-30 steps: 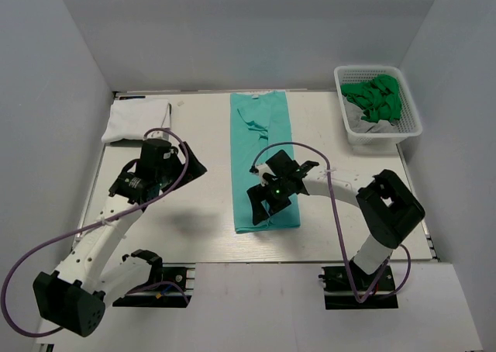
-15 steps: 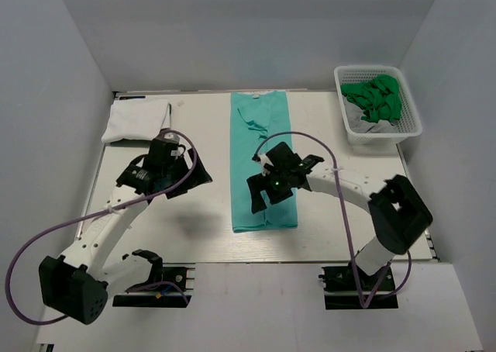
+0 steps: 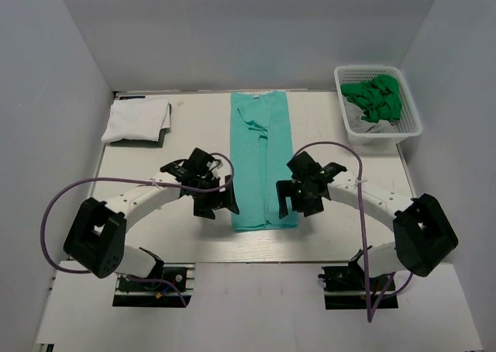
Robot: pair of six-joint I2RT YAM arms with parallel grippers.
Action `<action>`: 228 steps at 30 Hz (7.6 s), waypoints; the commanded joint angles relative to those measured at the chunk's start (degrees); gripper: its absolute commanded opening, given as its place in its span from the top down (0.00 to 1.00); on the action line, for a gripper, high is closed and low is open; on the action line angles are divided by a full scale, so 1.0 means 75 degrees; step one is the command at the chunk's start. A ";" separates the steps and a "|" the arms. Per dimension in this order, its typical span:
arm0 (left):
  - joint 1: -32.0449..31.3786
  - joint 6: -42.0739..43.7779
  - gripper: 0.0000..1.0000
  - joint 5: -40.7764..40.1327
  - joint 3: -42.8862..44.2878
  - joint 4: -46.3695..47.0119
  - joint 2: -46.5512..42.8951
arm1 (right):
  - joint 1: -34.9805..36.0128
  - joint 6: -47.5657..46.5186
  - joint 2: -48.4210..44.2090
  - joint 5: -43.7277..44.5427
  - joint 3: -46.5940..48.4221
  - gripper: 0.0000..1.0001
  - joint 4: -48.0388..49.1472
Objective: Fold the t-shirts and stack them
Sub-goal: Grab the bottom of the folded rectangular tshirt with both arms, then fold the folded rectangular tshirt in 1/3 of the way, then grab one side of the 2/3 rectangular tshirt with both arms
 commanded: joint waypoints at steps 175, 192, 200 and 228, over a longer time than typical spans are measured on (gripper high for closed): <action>-0.0298 -0.0203 0.00 0.1072 0.5705 0.1743 0.6258 | -0.4602 0.0705 0.3245 -0.3590 0.0338 0.10 0.4882; -0.0391 0.0933 0.00 0.0171 0.5283 0.0138 0.4914 | -0.3561 -0.1135 0.1105 -0.3802 -0.0823 0.10 0.2400; -0.0474 0.1087 0.00 -0.1143 0.4475 -0.0554 0.2639 | -0.3348 -0.0855 -0.0831 -0.2503 -0.0297 0.10 0.1027; -0.0334 0.0571 0.61 -0.1097 0.2728 0.1143 0.4361 | -0.3266 0.0399 0.1136 -0.2444 -0.1093 0.12 0.2339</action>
